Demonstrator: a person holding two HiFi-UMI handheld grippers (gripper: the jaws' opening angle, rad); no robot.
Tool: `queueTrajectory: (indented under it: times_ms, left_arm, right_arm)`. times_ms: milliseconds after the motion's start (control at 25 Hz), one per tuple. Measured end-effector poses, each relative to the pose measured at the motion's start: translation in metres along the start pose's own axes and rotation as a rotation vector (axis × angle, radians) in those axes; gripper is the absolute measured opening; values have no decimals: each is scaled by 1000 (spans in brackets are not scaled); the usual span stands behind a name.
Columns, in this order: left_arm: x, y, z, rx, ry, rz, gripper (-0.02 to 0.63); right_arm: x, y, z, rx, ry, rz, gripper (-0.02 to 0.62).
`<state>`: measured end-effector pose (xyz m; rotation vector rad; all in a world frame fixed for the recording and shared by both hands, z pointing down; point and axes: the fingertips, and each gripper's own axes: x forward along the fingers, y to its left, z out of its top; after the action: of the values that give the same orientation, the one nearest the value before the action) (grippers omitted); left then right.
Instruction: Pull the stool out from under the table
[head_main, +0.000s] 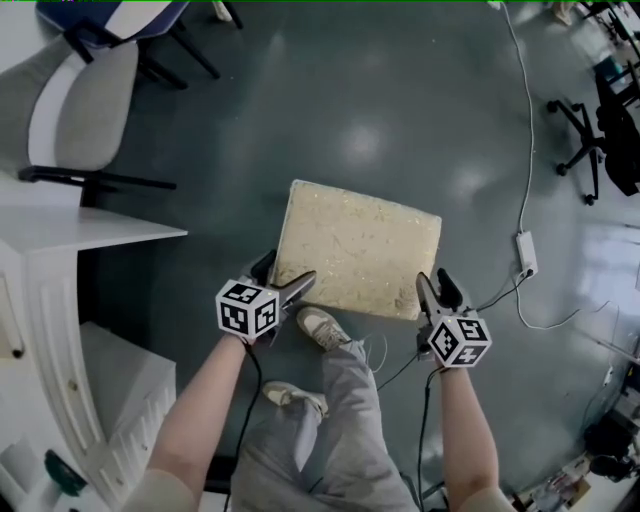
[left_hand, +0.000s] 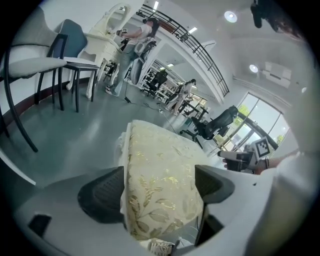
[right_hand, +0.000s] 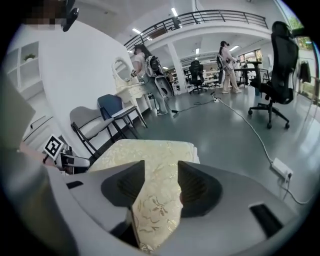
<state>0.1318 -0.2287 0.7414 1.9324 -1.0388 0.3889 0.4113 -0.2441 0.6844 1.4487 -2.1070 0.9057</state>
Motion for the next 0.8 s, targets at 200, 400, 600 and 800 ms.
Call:
queueTrajectory:
  times_ms: [200, 400, 600, 800]
  left_arm:
    - [-35, -20, 25, 83, -25, 19, 434]
    - [-73, -42, 52, 176, -79, 72, 265]
    - [-122, -77, 87, 245, -124, 106, 162]
    - [-175, -119, 130, 299, -199, 110, 117]
  right_arm:
    - [-34, 38, 26, -103, -20, 43, 136]
    - [-76, 86, 61, -175, -57, 80, 44]
    - [-122, 127, 106, -189, -102, 109, 32]
    - [-169, 163, 160, -223, -147, 153, 29]
